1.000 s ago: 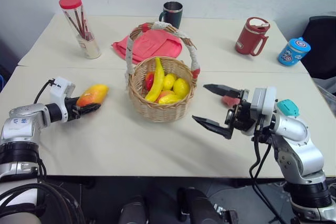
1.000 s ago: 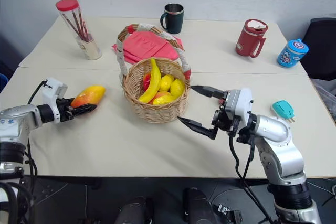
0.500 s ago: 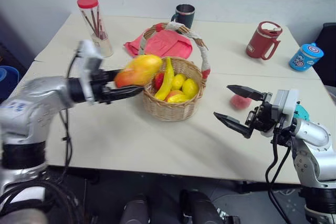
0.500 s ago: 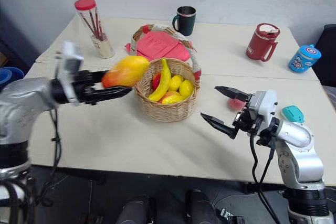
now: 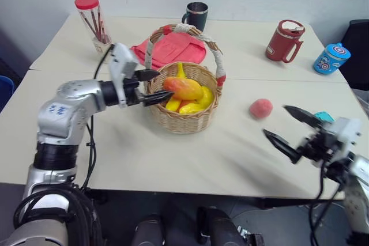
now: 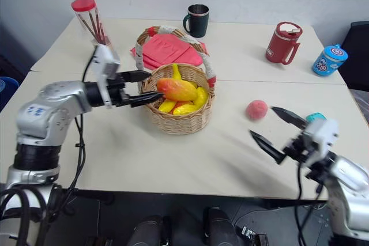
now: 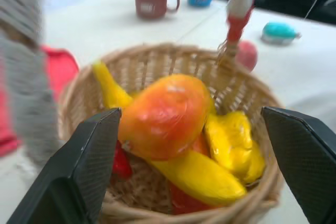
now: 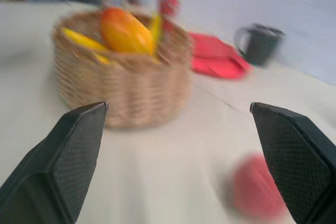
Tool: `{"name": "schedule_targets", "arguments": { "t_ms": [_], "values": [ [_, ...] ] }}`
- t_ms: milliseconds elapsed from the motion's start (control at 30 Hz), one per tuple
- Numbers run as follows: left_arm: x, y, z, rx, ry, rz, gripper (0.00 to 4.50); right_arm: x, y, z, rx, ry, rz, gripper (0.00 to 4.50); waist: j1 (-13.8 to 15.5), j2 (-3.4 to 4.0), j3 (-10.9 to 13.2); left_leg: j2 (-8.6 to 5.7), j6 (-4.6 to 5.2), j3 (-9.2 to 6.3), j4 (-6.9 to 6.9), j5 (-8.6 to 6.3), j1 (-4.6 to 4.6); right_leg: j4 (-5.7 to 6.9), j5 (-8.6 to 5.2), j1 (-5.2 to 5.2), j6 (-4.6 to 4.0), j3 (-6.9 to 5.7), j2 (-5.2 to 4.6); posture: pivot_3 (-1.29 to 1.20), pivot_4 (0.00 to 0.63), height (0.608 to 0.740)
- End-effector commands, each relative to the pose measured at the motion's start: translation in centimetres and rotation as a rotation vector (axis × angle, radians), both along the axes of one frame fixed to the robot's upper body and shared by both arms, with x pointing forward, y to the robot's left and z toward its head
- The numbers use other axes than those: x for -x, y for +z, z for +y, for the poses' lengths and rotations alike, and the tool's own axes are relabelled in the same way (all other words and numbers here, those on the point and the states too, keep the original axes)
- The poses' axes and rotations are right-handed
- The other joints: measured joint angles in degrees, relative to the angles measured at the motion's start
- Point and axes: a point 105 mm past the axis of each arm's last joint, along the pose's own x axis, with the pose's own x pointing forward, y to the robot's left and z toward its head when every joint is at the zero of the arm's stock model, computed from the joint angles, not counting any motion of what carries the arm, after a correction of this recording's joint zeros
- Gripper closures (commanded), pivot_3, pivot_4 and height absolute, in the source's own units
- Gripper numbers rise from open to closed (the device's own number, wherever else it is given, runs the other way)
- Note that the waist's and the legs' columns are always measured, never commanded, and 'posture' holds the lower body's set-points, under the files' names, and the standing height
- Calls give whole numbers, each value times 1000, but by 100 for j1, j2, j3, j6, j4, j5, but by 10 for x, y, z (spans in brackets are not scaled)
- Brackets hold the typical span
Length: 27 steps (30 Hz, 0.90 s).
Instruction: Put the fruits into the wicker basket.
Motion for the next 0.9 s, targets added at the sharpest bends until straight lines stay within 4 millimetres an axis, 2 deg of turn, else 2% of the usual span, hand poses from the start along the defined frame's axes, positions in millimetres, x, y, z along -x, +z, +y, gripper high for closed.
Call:
{"name": "schedule_targets", "arguments": {
  "t_ms": [33, 100, 167, 267, 333, 500, 633, 733, 833, 900],
  "values": [
    [35, 6, 25, -84, -89, -114, 23, 31, -15, -52, 61, -178, 23, 0, -19, 1, 1, 1, 0, 4, -1, -3, 3, -7, 0, 2, 0, 1, 2, 0, 150, 740],
    [44, -6, 47, -170, -53, -109, 23, 51, -32, -72, 53, -241, 104, 0, -46, 9, 5, 1, 3, 20, -4, -7, 16, -13, 1, 6, 1, 14, 1, 0, 150, 740],
    [50, -16, 64, -201, -28, -110, 23, 65, -48, -81, 77, -263, 159, 0, -64, 12, 7, 6, 25, 28, -12, -28, 42, -14, 0, 20, 0, 22, -2, 0, 150, 740],
    [65, -38, 79, -216, -41, -41, 23, 63, -53, -79, 59, -248, 166, 0, -148, 16, 8, 36, 32, 37, -21, -34, 65, -31, -1, 38, -8, 32, -18, 0, 150, 740],
    [74, -40, 77, -168, -88, -41, 23, 42, -47, -64, 69, -175, 144, 0, -186, 20, 11, 39, 32, 45, -26, -34, 77, -32, 0, 44, -10, 36, -22, 0, 150, 740],
    [77, -29, 58, -112, -144, 10, 23, -39, -8, -19, 31, -39, 145, 0, -297, 36, 21, 44, 24, 51, -32, -29, 78, -20, 8, 34, -18, 46, -18, 0, 150, 740],
    [82, -23, 47, -88, -163, 27, 23, -106, 9, 24, 14, -24, 233, 0, -298, 37, 22, 43, -29, 45, -49, -12, 75, 16, -4, 8, -33, 49, -7, 0, 150, 740],
    [84, -25, 44, -82, -140, 14, 23, -146, 4, 54, 63, -42, 297, 0, -307, 37, 22, 41, -49, 48, -51, -2, 61, 20, -13, -16, -47, 45, 9, 0, 150, 740],
    [85, -28, 43, -87, -118, 11, 23, -164, -5, 70, 111, -27, 339, 0, -295, 37, 22, 38, -54, 48, -48, 2, 23, 25, -13, -56, -48, 44, 10, 0, 150, 740],
    [87, -29, 42, -88, -104, 5, 23, -172, -12, 69, 124, -55, 384, 0, -278, 37, 22, 41, -47, 45, -22, 2, -21, 38, -14, -86, -47, 39, 5, 0, 150, 740]
  ]
}}
